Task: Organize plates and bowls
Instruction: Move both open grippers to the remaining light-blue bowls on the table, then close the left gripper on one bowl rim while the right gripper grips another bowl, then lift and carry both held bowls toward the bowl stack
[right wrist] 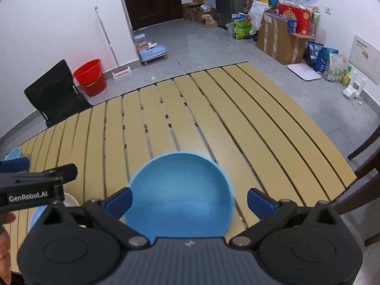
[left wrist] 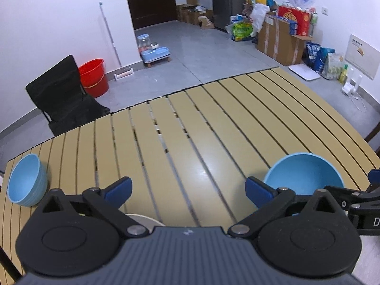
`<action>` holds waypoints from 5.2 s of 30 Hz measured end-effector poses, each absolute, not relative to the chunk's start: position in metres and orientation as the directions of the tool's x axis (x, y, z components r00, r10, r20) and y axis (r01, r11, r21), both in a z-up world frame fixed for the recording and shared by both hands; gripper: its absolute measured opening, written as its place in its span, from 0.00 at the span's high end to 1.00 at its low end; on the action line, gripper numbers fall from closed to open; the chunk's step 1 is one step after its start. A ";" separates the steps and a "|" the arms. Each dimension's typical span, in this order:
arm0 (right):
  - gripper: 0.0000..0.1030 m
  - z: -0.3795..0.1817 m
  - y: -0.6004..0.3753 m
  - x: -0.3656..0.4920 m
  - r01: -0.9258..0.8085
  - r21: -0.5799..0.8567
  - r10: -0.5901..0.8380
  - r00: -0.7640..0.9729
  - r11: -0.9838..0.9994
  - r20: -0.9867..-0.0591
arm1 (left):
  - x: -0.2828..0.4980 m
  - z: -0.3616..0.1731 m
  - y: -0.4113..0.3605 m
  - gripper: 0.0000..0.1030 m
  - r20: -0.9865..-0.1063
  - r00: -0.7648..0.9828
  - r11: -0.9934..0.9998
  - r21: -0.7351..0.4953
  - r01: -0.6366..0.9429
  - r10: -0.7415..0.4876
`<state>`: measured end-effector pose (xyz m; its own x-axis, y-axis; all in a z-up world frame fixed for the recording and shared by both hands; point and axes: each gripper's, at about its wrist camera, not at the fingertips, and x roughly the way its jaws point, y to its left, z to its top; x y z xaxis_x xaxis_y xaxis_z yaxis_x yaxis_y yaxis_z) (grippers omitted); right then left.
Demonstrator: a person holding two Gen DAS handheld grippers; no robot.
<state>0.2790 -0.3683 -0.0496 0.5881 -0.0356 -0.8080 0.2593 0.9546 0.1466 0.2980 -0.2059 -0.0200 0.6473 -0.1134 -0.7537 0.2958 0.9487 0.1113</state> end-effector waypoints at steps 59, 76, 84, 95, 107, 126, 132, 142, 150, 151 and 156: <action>0.13 -0.078 0.057 0.542 -0.248 0.143 0.245 0.454 0.958 -0.857 | 0.473 -0.074 0.249 0.00 -0.813 0.537 0.946 0.051 -0.320 0.226; 0.93 -0.110 0.089 0.571 -0.210 0.277 0.338 0.357 0.937 -0.871 | 0.482 -0.097 0.257 0.92 -0.853 0.504 0.939 -0.051 -0.339 0.136; 0.94 -0.108 0.090 0.568 -0.196 0.262 0.319 0.369 0.945 -0.873 | 0.481 -0.095 0.246 0.92 -0.851 0.501 0.941 -0.025 -0.338 0.157; 0.94 -0.094 0.077 0.556 -0.184 0.263 0.315 0.386 0.947 -0.867 | 0.472 -0.080 0.231 0.92 -0.843 0.516 0.947 -0.023 -0.319 0.154; 0.94 -0.057 0.037 0.523 -0.167 0.269 0.316 0.438 0.949 -0.842 | 0.443 -0.040 0.191 0.92 -0.810 0.567 0.961 -0.017 -0.277 0.149; 0.94 -0.001 -0.052 0.454 -0.108 0.269 0.284 0.537 0.957 -0.794 | 0.382 0.015 0.102 0.92 -0.756 0.646 0.983 -0.011 -0.182 0.111; 0.94 0.007 -0.083 0.435 -0.075 0.270 0.265 0.560 0.960 -0.785 | 0.370 0.026 0.073 0.92 -0.743 0.664 0.990 -0.013 -0.144 0.086; 0.94 0.022 -0.144 0.401 -0.018 0.275 0.230 0.604 0.961 -0.763 | 0.350 0.037 0.012 0.92 -0.729 0.683 0.997 -0.005 -0.073 0.046; 0.94 0.028 -0.196 0.371 0.035 0.279 0.196 0.630 0.960 -0.752 | 0.332 0.040 -0.039 0.92 -0.721 0.692 1.000 0.006 -0.005 0.008; 0.94 0.029 -0.204 0.366 0.042 0.278 0.190 0.633 0.960 -0.751 | 0.330 0.041 -0.046 0.92 -0.720 0.694 1.000 0.007 0.003 0.003; 0.94 0.031 -0.235 0.346 0.075 0.276 0.164 0.648 0.958 -0.744 | 0.316 0.043 -0.080 0.92 -0.714 0.700 0.999 0.013 0.044 -0.022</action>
